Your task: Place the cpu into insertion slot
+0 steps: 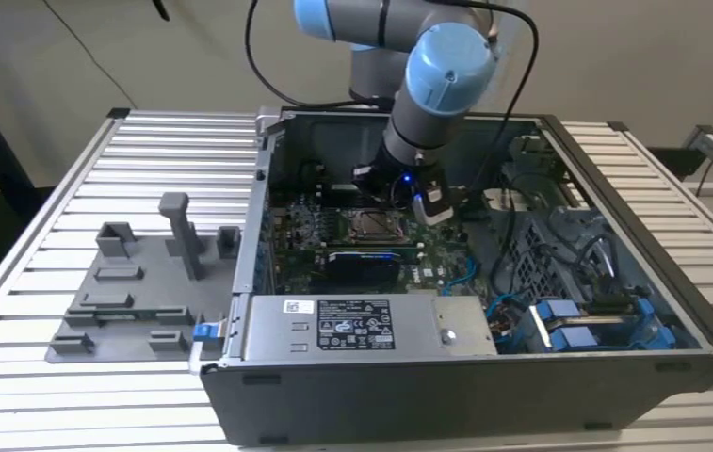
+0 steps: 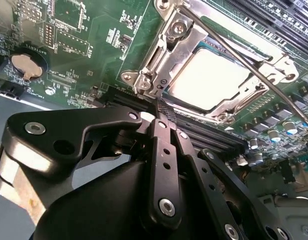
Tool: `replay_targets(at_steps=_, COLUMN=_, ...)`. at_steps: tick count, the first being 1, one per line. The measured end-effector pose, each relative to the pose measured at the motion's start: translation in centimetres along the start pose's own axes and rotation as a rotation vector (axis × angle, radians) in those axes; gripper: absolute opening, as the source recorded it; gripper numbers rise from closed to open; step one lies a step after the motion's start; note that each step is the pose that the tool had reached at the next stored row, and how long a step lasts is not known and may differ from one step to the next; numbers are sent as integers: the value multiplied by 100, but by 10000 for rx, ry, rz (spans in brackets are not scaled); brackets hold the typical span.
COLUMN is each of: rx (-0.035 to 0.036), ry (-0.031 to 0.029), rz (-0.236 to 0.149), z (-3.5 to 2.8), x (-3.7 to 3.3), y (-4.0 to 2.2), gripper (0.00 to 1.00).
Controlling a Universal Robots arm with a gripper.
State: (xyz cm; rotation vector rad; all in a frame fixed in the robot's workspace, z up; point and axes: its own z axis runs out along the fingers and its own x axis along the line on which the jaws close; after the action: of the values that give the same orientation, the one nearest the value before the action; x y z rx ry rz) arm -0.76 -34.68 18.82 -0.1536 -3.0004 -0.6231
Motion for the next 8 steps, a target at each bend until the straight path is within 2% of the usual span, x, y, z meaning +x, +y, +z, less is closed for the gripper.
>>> replay_targets(at_steps=2, rx=-2, ry=-1, rz=-1, z=6, x=-6, y=-2, gripper=11)
replay_targets(at_steps=3, rx=-35, ry=-14, rz=-9, z=18, x=-12, y=0, gripper=11)
replay_targets(at_steps=6, rx=-16, ry=0, rz=-3, z=21, x=-18, y=-6, gripper=11)
replay_targets(at_steps=7, rx=-72, ry=2, rz=-5, z=19, x=-19, y=-8, gripper=11)
replay_targets(at_steps=8, rx=-208, ry=3, rz=-18, z=18, x=-20, y=-9, gripper=11)
